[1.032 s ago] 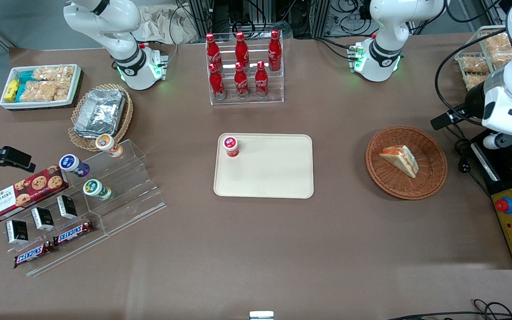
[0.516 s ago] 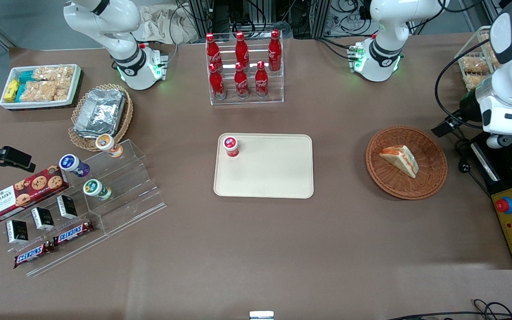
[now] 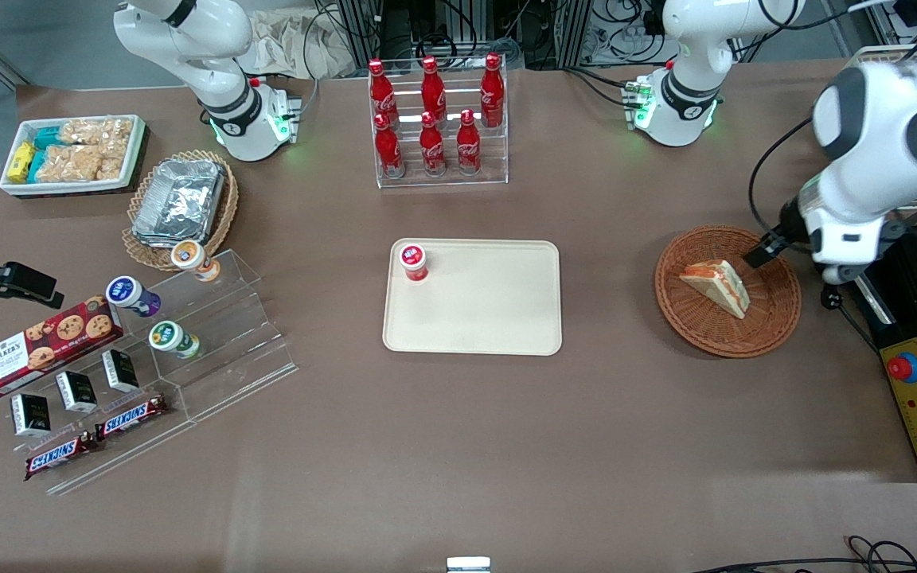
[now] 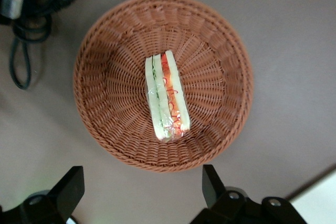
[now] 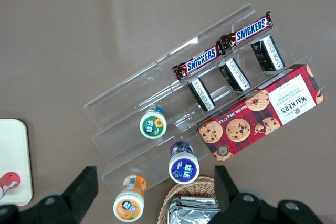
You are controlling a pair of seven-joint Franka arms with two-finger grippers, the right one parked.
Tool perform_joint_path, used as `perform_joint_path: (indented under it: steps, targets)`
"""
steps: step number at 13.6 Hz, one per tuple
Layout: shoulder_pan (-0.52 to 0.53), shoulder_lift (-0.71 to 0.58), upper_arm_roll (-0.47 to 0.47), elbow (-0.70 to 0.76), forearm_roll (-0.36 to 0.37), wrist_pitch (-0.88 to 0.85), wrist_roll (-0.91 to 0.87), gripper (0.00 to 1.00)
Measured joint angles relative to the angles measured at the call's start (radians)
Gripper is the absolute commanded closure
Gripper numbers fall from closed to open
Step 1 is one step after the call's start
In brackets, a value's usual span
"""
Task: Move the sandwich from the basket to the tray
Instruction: 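Move the left gripper over the sandwich and lower it into the basket, then close the left gripper on the sandwich wedge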
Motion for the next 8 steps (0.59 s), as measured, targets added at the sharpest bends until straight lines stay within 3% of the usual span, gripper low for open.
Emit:
perform_joint_path:
  steps: [8]
  targets:
    - [-0.005, 0.198, -0.007, -0.111, 0.045, 0.308, -0.121, 0.0]
